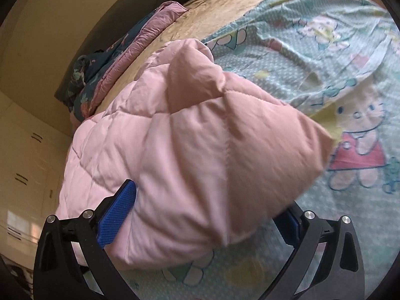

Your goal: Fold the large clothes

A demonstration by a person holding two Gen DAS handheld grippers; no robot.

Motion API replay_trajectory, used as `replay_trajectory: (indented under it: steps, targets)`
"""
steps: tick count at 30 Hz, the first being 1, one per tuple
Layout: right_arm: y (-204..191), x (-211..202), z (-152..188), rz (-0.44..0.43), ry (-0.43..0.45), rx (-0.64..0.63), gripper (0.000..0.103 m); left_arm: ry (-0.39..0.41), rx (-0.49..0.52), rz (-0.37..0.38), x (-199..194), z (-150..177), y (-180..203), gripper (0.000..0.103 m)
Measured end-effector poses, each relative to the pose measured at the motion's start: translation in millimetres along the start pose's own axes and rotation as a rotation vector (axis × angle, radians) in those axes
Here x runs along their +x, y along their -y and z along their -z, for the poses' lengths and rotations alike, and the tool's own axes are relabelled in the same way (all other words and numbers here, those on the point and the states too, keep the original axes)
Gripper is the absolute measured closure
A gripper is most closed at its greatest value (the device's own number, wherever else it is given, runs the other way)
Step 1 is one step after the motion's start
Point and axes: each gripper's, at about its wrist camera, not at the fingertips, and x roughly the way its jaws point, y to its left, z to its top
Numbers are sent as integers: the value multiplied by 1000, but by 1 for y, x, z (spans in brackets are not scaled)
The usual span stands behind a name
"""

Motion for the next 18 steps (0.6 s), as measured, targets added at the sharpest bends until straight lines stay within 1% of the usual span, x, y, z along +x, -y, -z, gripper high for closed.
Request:
replay_trajectory:
  steps: [2, 4, 8, 9, 11, 13, 14, 15, 16, 17, 18]
  targets:
    - [7, 8, -2, -43, 1, 30, 4, 7, 10, 1, 2, 1, 0, 8]
    - [9, 11, -3, -61, 11, 35, 4, 15, 22, 2, 3, 1, 1, 8]
    - [3, 14, -4, -57, 33, 4, 4, 31, 41, 1, 5, 0, 4, 8]
    - [2, 13, -4, -57, 36, -3, 6, 34, 46, -2, 6, 0, 5, 8]
    - [-1, 12, -4, -63, 40, -22, 12, 43, 52, -7, 6, 0, 6, 8]
    - [-5, 11, -3, -72, 39, -44, 23, 54, 57, -11, 4, 2, 8, 8]
    - [-8, 10, -4, -73, 40, -61, 25, 62, 60, -15, 3, 3, 9, 8]
    - [-11, 8, -3, -70, 43, -81, 31, 69, 66, -19, 1, 4, 9, 9]
    - [-15, 6, -2, -66, 49, -109, 36, 75, 75, -26, 0, 4, 13, 11]
    - [-18, 6, -3, -62, 53, -124, 38, 82, 87, -33, -2, 4, 15, 13]
    - [-23, 4, -2, -53, 60, -157, 42, 91, 105, -43, -3, 5, 21, 18]
